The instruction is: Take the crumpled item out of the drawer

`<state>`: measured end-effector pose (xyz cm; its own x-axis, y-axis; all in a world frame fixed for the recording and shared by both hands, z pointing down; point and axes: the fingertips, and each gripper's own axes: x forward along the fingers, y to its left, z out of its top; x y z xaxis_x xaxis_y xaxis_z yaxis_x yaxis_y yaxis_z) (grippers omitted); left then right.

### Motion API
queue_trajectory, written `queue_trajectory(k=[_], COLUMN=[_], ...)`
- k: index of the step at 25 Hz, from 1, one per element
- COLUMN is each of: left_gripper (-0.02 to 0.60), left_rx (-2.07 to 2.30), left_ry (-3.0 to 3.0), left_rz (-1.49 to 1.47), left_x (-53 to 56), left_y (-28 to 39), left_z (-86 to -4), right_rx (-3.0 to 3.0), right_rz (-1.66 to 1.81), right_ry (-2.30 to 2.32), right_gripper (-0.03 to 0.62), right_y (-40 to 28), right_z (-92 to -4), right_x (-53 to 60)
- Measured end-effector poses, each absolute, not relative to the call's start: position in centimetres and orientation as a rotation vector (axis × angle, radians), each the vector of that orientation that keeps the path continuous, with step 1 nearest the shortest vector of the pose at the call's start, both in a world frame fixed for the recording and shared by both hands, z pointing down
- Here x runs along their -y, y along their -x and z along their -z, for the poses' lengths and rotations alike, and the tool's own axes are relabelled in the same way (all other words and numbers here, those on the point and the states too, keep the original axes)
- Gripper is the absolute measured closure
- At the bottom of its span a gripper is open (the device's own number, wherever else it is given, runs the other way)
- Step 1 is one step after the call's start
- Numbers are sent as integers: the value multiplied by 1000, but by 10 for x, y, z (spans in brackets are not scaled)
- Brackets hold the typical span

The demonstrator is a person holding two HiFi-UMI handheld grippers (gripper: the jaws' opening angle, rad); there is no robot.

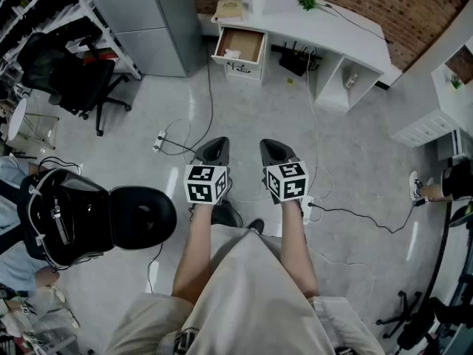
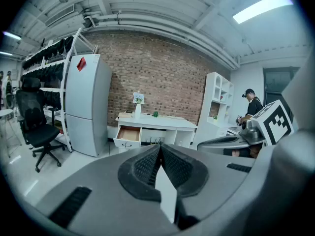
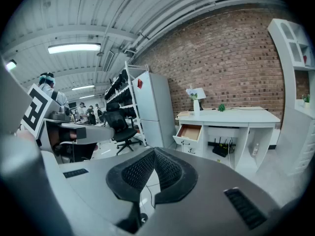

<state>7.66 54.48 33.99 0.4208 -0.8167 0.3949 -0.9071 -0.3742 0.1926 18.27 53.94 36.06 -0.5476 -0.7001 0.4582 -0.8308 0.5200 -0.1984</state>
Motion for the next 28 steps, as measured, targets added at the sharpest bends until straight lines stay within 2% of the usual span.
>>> queue_trajectory(k=[12,18,22,28], left_gripper=[566,566,566,566], left_rx=[1452,1465,1465,1464], left_ry=[-2287,-2249,-2255,-2233], left_rz=[-347,-311,-282,-221], left_x=[-487,-436,-400,-355], left_y=[-37,13,53,121], left_z=[-345,-348,-349,-354], right_rx=[2423,2434,2555,2470], right_rz=[-563,-633,-844,-722], right_ry=[-1329,-1404,-1330,-1322], right_gripper=[569,569,571,571], right_y=[-161,-143,-104,-53], right_z=[-371,-368,-363,-369], right_x=[-487,-434,-404,-356])
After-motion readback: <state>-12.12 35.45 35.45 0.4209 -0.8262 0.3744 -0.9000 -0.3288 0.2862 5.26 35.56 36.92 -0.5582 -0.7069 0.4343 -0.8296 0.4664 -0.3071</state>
